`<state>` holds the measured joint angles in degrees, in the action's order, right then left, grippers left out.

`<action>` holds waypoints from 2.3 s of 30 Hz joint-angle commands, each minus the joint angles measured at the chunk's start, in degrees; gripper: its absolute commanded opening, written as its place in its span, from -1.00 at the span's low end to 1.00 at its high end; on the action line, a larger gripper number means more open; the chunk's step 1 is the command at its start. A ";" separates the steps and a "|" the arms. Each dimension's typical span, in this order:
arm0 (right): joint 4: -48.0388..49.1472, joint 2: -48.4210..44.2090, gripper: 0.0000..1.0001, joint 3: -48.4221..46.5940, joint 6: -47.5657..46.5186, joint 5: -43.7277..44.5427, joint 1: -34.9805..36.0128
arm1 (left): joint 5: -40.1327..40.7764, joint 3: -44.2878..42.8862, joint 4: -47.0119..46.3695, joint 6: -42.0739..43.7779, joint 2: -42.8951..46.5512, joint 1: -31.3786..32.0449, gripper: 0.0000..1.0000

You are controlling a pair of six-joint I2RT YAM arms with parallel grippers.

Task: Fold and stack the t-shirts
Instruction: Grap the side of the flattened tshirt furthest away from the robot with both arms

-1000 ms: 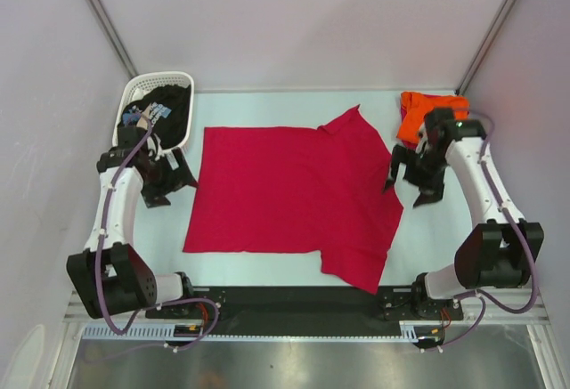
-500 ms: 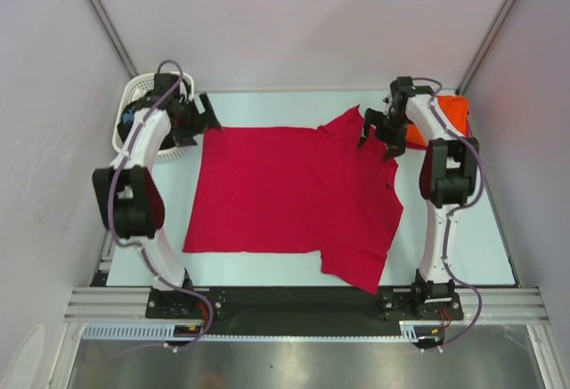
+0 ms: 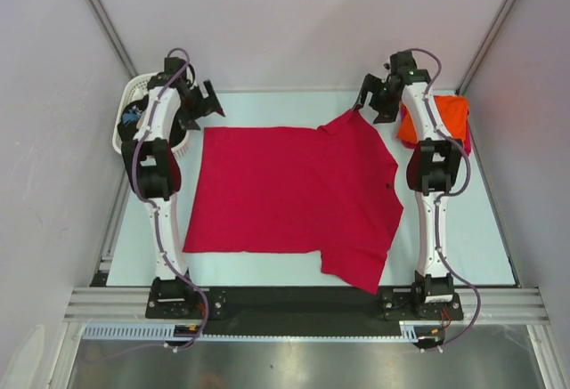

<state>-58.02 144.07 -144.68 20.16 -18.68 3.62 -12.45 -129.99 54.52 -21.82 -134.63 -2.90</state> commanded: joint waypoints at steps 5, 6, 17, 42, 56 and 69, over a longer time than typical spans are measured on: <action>12.11 8.24 0.77 -0.52 5.76 -3.03 0.95 | -3.81 -1.31 0.50 0.20 -3.44 -0.71 0.98; 13.27 9.11 0.76 -0.51 6.11 -2.68 1.13 | -3.64 -1.84 0.50 0.12 -3.80 -0.71 0.98; 22.07 10.80 0.68 -0.35 10.07 -3.91 1.92 | -6.80 -2.72 -0.64 -1.20 -7.49 -0.80 0.89; 31.04 9.30 -0.66 3.97 10.69 0.83 4.38 | -0.82 -1.67 -3.46 -1.73 -4.59 -2.46 0.88; 31.92 7.98 -0.92 5.29 11.04 -1.62 4.64 | 8.67 -0.69 -1.17 2.05 -4.23 -1.41 0.99; 31.30 4.65 -0.97 8.10 9.63 -4.53 3.50 | 12.97 -8.44 -3.37 1.61 -12.32 -0.62 0.95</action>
<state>-27.49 154.01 -137.14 31.00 -21.76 7.70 -3.44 -136.44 52.23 -20.97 -143.74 -2.46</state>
